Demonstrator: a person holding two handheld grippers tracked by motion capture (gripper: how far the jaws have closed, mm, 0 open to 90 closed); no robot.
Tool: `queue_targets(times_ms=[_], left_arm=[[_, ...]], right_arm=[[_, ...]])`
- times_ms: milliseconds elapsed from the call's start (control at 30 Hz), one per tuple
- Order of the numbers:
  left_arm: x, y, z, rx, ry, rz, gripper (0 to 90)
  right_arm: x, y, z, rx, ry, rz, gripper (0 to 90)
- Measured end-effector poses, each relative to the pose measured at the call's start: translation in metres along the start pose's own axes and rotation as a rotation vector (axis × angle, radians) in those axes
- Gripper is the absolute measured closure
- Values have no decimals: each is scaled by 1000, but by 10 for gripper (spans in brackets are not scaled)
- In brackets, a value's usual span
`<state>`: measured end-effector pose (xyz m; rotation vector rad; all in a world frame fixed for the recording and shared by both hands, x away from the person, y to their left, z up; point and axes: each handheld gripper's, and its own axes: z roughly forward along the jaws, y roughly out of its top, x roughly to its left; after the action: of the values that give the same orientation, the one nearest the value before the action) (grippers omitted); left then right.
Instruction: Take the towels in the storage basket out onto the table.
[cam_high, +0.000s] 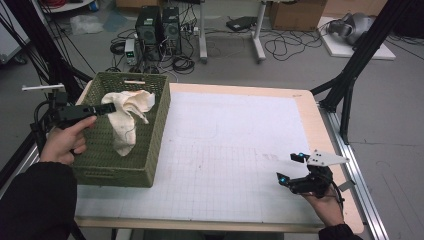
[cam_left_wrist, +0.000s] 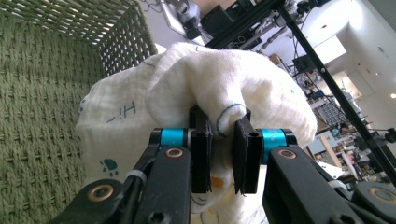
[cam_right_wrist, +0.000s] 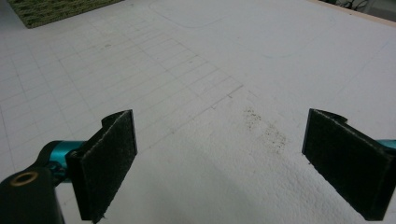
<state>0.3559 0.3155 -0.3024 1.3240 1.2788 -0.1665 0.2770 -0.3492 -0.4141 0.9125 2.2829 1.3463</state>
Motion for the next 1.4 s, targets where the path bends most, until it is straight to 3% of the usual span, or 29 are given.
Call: queue_targets(times_ms=[400,767,1400], left_arm=[[-13,8,1,-8,-17,13,793],[-28,13,16,7,-35,30,793],[-74,17,69,86,-85,96,793]], right_arm=[[0,0,0,1,-1,-4,91],[0,0,1,5,1,-10,91],[0,0,2,4,10,-7,91]])
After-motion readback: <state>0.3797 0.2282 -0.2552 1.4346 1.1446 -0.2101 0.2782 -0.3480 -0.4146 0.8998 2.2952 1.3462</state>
